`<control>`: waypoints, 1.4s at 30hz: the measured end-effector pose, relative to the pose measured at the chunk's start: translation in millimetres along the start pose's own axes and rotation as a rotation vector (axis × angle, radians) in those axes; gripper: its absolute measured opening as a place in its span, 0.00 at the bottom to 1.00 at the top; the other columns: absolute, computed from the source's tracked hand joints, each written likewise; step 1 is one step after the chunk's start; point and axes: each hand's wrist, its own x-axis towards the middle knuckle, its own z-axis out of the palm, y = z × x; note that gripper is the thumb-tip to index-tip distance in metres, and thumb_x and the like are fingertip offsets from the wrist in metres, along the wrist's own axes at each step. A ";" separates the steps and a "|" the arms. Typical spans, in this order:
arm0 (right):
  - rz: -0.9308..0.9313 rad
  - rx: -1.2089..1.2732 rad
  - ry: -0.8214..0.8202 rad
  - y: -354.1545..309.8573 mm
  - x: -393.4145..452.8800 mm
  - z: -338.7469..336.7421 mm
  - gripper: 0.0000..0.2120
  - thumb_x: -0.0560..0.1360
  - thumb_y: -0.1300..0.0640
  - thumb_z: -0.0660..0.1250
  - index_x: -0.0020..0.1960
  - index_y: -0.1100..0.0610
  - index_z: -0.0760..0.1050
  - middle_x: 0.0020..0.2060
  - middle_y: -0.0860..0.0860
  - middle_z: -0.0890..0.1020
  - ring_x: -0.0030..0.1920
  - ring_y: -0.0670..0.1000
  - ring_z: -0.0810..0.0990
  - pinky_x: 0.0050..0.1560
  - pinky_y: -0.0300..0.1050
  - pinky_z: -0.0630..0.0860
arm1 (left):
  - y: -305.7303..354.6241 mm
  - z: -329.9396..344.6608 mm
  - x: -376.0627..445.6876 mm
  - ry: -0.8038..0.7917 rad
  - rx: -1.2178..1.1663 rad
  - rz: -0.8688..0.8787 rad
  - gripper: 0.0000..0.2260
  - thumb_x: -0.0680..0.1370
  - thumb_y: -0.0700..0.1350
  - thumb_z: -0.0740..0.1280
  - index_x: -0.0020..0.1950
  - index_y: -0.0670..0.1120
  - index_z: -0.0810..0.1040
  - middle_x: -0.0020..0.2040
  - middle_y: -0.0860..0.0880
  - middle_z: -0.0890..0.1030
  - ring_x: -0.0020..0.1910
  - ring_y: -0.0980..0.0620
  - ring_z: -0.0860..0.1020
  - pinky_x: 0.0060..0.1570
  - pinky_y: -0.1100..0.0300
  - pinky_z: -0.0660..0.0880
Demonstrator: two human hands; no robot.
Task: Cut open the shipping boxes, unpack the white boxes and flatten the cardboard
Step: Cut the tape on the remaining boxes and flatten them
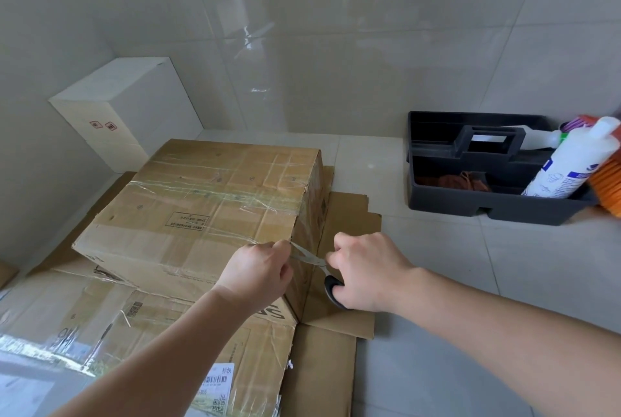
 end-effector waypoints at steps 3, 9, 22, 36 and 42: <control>0.003 -0.007 0.028 5.5 -2.7 -2.5 0.19 0.72 0.43 0.59 0.52 0.53 0.81 0.42 0.50 0.73 0.34 0.54 0.73 0.33 0.42 0.64 | -3.7 -1.0 0.1 0.036 -0.023 0.004 0.18 0.64 0.33 0.67 0.31 0.47 0.58 0.24 0.54 0.58 0.20 0.52 0.55 0.20 0.69 0.53; 0.012 -0.010 -0.006 -1.4 1.4 -4.8 0.16 0.73 0.45 0.61 0.49 0.55 0.79 0.39 0.50 0.67 0.33 0.54 0.68 0.33 0.43 0.61 | -1.2 5.3 1.2 0.041 -0.016 0.003 0.23 0.60 0.30 0.72 0.31 0.47 0.58 0.25 0.54 0.57 0.20 0.52 0.55 0.22 0.70 0.50; 0.028 0.027 -0.002 -7.6 -3.7 -7.0 0.15 0.72 0.46 0.61 0.47 0.56 0.80 0.35 0.49 0.64 0.33 0.54 0.70 0.33 0.42 0.62 | -6.0 3.3 0.1 0.147 -0.010 -0.004 0.13 0.67 0.35 0.63 0.27 0.44 0.62 0.21 0.50 0.59 0.20 0.53 0.55 0.22 0.69 0.51; 0.041 0.033 -0.014 -10.1 -5.7 -6.3 0.15 0.72 0.47 0.61 0.47 0.56 0.80 0.36 0.50 0.65 0.34 0.55 0.72 0.34 0.42 0.66 | -7.6 2.8 0.2 0.269 -0.042 0.012 0.10 0.68 0.41 0.56 0.31 0.48 0.56 0.26 0.55 0.54 0.23 0.54 0.53 0.26 0.72 0.49; 0.079 0.061 0.012 -20.3 -3.2 -0.4 0.13 0.72 0.49 0.62 0.44 0.56 0.79 0.37 0.51 0.66 0.30 0.54 0.68 0.30 0.42 0.58 | -8.3 6.9 -0.6 0.268 -0.035 0.007 0.10 0.69 0.42 0.56 0.31 0.48 0.56 0.26 0.56 0.54 0.22 0.53 0.53 0.26 0.71 0.50</control>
